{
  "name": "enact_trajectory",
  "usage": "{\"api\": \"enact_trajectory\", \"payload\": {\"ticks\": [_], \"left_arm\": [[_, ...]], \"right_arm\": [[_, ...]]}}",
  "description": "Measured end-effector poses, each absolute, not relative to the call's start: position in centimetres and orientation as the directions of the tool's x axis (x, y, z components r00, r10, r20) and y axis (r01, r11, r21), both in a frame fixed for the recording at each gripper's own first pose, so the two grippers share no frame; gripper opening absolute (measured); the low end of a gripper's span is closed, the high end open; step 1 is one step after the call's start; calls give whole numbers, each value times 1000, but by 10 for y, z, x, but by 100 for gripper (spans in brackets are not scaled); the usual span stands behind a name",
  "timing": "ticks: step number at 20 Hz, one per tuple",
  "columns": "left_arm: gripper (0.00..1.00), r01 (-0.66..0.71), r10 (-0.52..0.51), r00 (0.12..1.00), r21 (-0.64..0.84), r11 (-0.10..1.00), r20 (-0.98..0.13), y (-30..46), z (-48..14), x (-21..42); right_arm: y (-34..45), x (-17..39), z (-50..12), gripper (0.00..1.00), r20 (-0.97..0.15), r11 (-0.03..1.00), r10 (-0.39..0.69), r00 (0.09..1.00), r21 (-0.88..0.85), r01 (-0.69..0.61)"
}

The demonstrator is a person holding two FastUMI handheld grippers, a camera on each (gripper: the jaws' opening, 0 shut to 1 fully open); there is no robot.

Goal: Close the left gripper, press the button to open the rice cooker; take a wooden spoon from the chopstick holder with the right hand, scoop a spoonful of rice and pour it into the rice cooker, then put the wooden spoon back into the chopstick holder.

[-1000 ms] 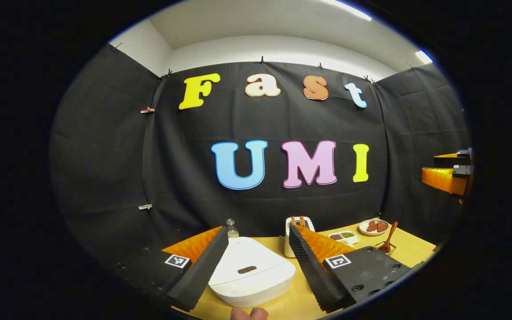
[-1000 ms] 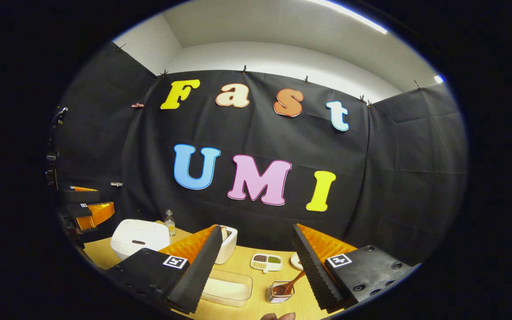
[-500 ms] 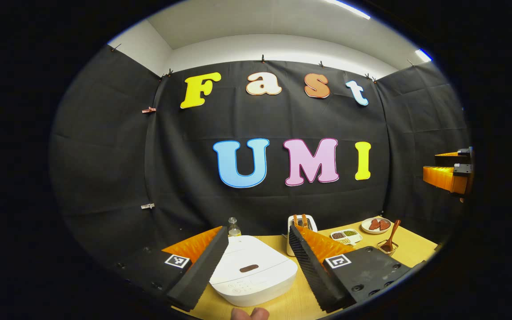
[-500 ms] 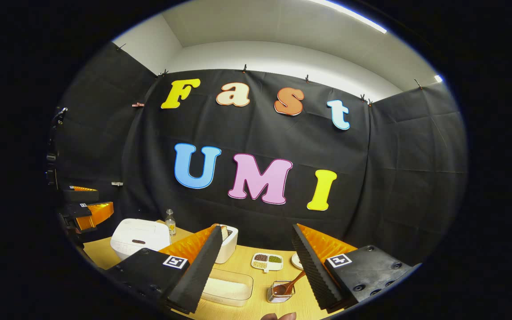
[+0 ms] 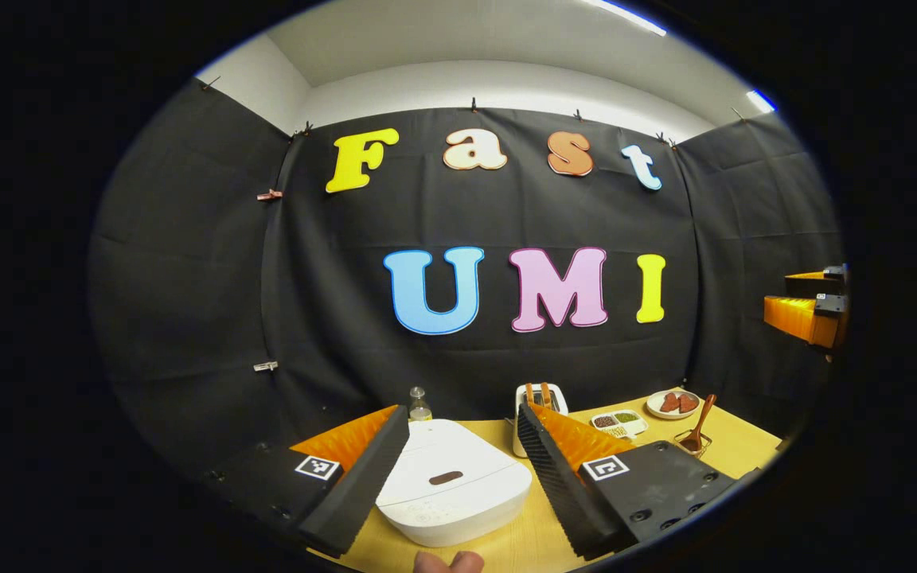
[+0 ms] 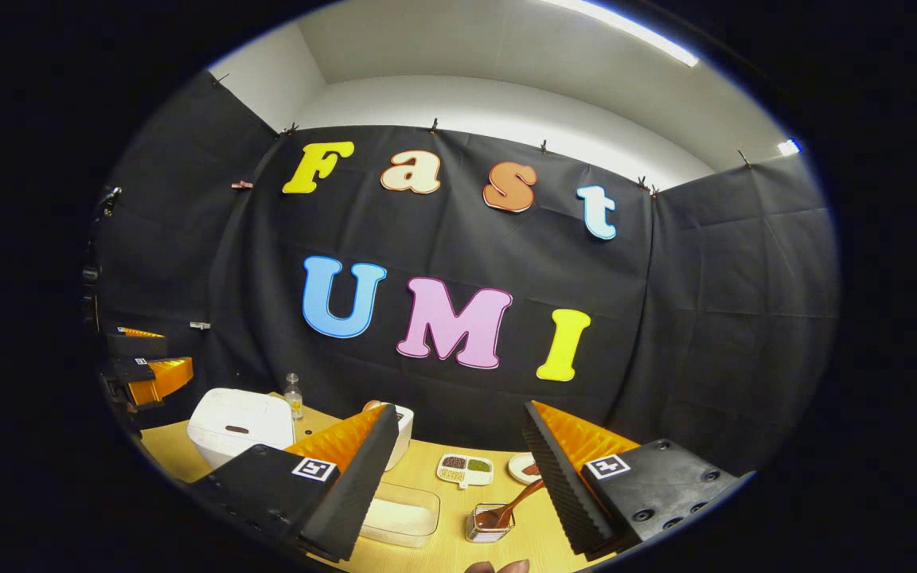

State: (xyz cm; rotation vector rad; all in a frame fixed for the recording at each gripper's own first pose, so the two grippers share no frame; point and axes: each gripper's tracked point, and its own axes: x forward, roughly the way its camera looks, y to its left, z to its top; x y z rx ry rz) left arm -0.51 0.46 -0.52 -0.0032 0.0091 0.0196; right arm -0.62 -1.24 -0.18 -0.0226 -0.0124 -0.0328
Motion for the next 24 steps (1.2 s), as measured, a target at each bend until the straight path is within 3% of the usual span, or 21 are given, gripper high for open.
{"api": "enact_trajectory", "payload": {"ticks": [8, 11, 16, 19, 24], "left_arm": [[93, 33, -34, 999, -7, 999, -17, 2, -10, -6], [71, 52, -52, 998, -22, 998, -22, 5, -11, -6], [43, 76, -77, 996, -26, 997, -50, 4, -18, -7], [13, 84, -86, 993, -28, 996, -76, 5, -24, -5], [7, 249, -255, 945, -57, 967, -204, -9, -54, 6]], "right_arm": [[-9, -8, -5, 97, 5, 999, -35, 999, -34, 35], [-10, -10, -3, 97, 10, 998, -38, 999, -45, 39], [-12, -13, -4, 97, 9, 998, -42, 999, -47, 43], [-12, -15, -6, 97, 5, 998, -43, 999, -49, 43], [-18, -19, -9, 97, 1, 997, -54, 999, -53, 54]]}}
